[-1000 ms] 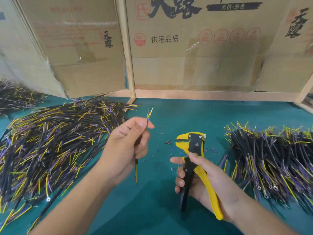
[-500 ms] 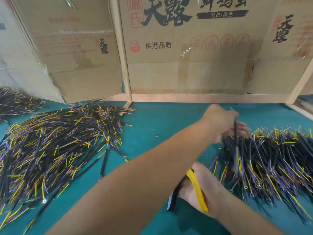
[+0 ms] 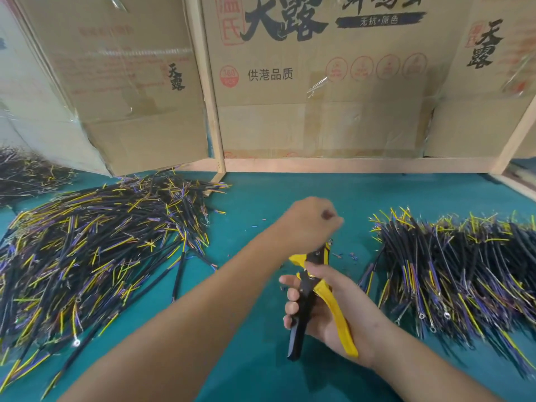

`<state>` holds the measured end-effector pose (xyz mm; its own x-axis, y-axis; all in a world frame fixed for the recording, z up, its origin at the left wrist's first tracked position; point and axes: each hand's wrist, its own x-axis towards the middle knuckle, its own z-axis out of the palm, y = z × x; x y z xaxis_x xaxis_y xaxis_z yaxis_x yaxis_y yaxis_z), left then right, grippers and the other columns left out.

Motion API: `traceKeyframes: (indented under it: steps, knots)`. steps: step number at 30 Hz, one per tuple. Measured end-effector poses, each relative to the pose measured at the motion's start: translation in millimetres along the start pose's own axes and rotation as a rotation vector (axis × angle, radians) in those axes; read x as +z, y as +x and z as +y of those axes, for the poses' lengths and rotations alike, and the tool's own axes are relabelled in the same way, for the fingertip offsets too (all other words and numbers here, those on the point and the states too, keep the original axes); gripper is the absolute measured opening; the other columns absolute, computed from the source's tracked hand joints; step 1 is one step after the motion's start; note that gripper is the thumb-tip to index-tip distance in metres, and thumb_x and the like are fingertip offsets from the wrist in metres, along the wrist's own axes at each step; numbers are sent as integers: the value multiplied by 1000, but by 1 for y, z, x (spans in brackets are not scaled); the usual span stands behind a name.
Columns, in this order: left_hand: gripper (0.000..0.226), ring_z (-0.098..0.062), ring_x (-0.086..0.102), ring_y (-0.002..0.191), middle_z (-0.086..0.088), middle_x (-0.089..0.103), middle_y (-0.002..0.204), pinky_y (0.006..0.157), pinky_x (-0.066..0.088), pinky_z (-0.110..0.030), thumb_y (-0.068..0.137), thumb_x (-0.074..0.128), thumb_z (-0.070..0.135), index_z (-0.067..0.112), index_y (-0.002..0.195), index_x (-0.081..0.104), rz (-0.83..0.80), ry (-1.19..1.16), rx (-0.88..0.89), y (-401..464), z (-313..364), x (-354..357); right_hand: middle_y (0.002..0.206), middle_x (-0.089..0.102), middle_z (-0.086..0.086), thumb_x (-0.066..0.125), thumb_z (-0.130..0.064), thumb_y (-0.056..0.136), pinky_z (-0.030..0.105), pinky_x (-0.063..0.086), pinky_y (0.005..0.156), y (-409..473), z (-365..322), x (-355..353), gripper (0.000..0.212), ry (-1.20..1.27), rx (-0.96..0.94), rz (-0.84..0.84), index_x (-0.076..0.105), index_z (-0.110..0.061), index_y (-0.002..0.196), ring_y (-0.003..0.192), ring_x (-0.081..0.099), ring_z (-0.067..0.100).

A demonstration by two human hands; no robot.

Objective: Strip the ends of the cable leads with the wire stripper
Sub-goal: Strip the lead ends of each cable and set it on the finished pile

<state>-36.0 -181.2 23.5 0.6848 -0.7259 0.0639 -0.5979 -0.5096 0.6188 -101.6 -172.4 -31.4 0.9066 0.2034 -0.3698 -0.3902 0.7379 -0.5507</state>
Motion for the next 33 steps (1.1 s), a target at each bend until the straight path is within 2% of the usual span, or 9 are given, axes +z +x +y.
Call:
traceKeyframes:
  steps: [1,6,9,12,16,19,24,29,33]
  knots:
    - [19,-26,62,88,-8,70,93,77,48,-33,97,56,27,10,92,64,81,54,-45,-8,-18,-10,73,52,12,69,-35,77,38,53,60,-39,-6,-25,51,-110,43,97,62,3,111,59,51,26]
    - [13,-35,61,88,-15,68,93,74,46,-38,93,55,19,7,94,57,424,321,-345,-52,-120,-58,75,53,11,70,-35,76,40,54,63,-50,-4,-53,56,-88,-72,49,62,4,115,61,52,25]
    - [26,-42,61,93,-23,66,98,72,43,-41,92,58,29,5,95,49,400,386,-562,-81,-164,-74,76,52,13,67,-33,82,42,53,65,-47,-7,-59,57,-50,-78,52,59,7,122,63,51,26]
    - [34,-42,61,100,-24,65,108,74,41,-40,91,62,32,5,99,44,286,450,-621,-97,-180,-76,76,52,13,65,-33,86,43,52,65,-49,-7,-57,54,-68,-77,34,60,7,121,62,51,26]
    - [35,-41,61,102,-18,63,110,76,44,-39,88,61,31,8,101,37,203,529,-582,-98,-176,-64,78,52,14,68,-33,84,44,52,67,-46,-8,-62,57,-72,-54,14,61,8,123,63,52,27]
    - [29,-41,61,98,-16,63,101,75,45,-40,88,59,19,7,99,36,266,448,-517,-95,-172,-62,78,52,13,72,-33,82,44,52,66,-43,-8,-66,62,-86,-43,-13,59,9,126,64,52,27]
    - [9,-9,51,56,2,59,61,53,39,-16,85,53,16,24,83,57,560,123,-131,-95,-150,-70,79,53,14,77,-33,79,43,53,67,-38,-8,-71,63,-91,-41,-30,61,8,124,64,52,28]
    - [24,-19,60,59,5,66,67,62,54,-38,77,37,18,25,81,60,584,-138,-5,-96,-131,-62,81,54,14,86,-33,73,46,53,71,-31,-9,-80,66,-80,-13,-68,66,8,121,66,54,29]
    - [10,-19,61,59,1,66,69,65,55,-39,89,48,23,28,86,56,604,-168,84,-95,-125,-52,77,56,12,89,-35,67,46,53,68,-21,-8,-86,64,-90,8,-74,71,5,113,64,56,27]
